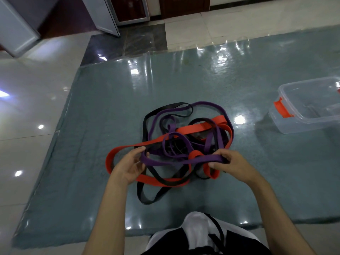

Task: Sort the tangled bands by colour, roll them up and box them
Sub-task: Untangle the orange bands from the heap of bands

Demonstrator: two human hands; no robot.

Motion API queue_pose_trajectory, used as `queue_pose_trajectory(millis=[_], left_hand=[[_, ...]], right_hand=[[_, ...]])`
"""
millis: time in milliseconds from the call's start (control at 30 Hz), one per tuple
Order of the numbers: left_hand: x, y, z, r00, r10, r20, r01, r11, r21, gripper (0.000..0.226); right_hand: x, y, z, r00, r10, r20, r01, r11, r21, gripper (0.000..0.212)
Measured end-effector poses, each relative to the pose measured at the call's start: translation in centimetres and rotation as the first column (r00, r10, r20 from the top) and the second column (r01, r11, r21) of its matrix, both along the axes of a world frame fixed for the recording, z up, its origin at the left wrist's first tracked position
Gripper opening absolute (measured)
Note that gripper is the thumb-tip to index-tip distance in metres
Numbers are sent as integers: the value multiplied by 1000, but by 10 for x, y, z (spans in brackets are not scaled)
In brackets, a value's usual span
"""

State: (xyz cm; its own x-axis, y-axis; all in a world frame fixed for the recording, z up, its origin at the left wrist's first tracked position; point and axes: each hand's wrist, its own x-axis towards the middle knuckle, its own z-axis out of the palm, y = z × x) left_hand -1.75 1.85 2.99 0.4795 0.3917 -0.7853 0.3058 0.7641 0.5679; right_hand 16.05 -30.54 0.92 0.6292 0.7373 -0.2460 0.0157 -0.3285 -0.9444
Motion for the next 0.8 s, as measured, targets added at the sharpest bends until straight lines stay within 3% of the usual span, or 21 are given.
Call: queue_pose_trajectory(millis=[133,233,333,433,567,667,733,800], left_hand=[[1,1,-4,972,124,198,-134,990,35,13],[2,-2,-8,956,103,276,-140,983,119,31],[9,-11,-10,974,1,228,-62,963,262,34],[18,-24,-18,990,-52,131,3,935,354,29],[30,-56,-34,983,-179,-34,179,907,381,9],[36,-81,-58,851,-488,-191,516,713,475,7],[40,-95,-73,755,-616,-227,641,619,453,27],[46,-106,-83,710,-660,-245,690,581,432,43]], right_hand=[[1,13,-10,931,-301,205,286,953,99,16],[9,23,-14,840,-465,280,450,885,119,18],[23,42,-15,770,-580,265,566,813,135,17],[33,68,-22,719,-688,96,677,725,124,17],[29,93,-41,796,-595,109,602,797,-42,21],[19,96,-52,890,-451,63,455,888,-73,27],[16,95,-53,933,-357,52,361,930,-77,20],[17,92,-55,954,-291,69,297,952,-80,14]])
